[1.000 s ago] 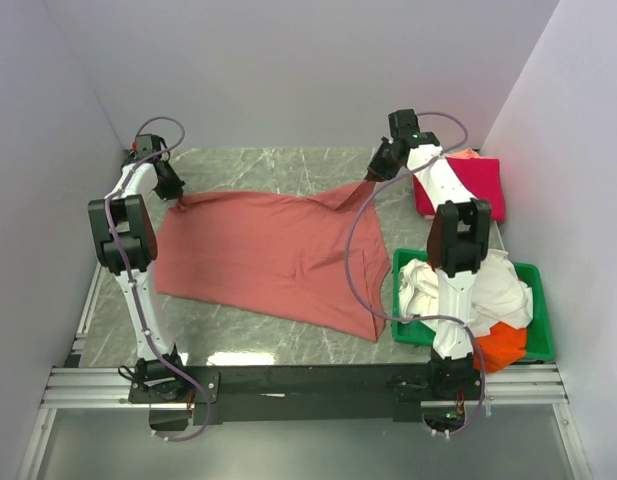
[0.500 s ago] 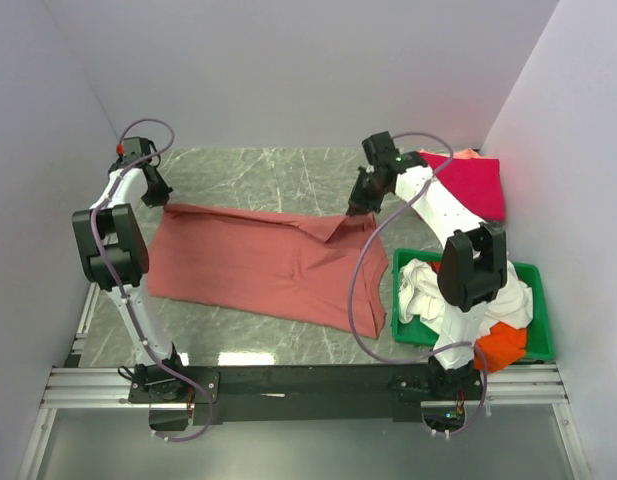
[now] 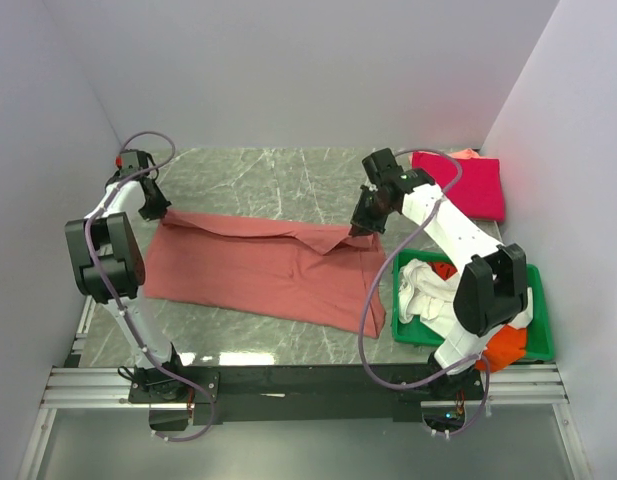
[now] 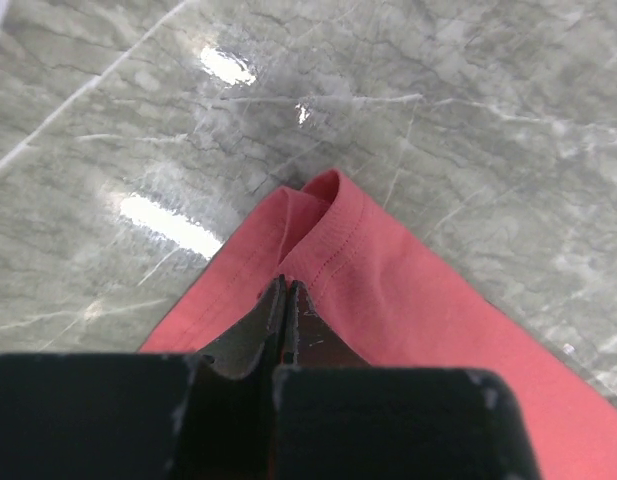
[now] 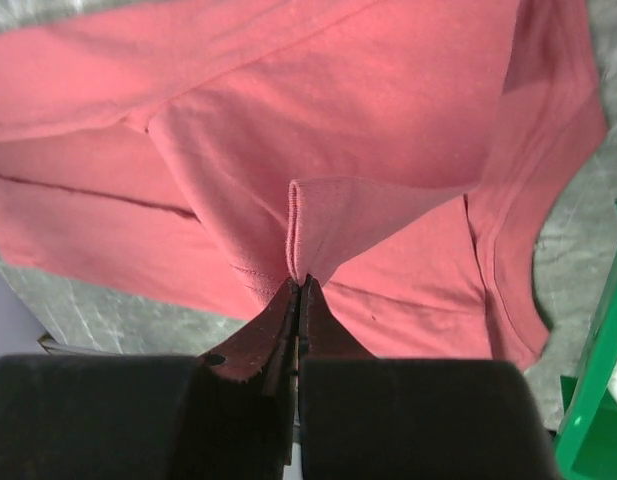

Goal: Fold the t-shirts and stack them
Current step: Fold the tshirt

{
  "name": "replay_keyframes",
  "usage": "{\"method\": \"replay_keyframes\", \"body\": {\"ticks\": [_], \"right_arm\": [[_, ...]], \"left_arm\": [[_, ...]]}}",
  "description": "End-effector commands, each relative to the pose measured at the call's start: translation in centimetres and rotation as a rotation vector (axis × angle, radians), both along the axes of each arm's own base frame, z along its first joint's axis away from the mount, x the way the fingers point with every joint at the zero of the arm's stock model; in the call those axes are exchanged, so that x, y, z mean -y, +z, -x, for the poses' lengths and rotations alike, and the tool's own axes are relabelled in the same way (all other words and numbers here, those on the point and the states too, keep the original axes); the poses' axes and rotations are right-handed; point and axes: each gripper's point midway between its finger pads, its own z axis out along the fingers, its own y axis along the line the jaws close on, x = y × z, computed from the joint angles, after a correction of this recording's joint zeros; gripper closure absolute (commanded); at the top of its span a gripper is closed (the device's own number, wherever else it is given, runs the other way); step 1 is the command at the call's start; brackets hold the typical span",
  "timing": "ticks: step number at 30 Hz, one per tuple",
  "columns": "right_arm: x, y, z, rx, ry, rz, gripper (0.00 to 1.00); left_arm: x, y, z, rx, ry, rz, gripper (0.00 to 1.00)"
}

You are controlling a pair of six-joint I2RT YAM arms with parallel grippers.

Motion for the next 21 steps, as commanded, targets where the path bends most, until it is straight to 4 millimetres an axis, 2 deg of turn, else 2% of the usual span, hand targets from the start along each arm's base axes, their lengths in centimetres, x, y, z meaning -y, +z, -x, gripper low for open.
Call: {"method": "replay_keyframes", "body": {"ticks": [1, 7, 21], "right_arm": [[-0.1, -0.2, 1.8, -0.019, 0.009, 0.004, 1.00], [-0.3, -1.2, 3.9, -0.052, 0.024, 0.002, 1.00], [-0.3, -0.6, 6.7, -0.063, 0.052, -0.012, 1.00]], "left_arm": [[-0.3, 3.8, -0.5, 0.098, -0.018, -0.058, 1.00], [-0.4, 3.1, 1.3, 0.061, 0.000, -0.083, 1.00], [-1.9, 2.2, 3.8, -0.029, 0.078, -0.155, 1.00]]}}
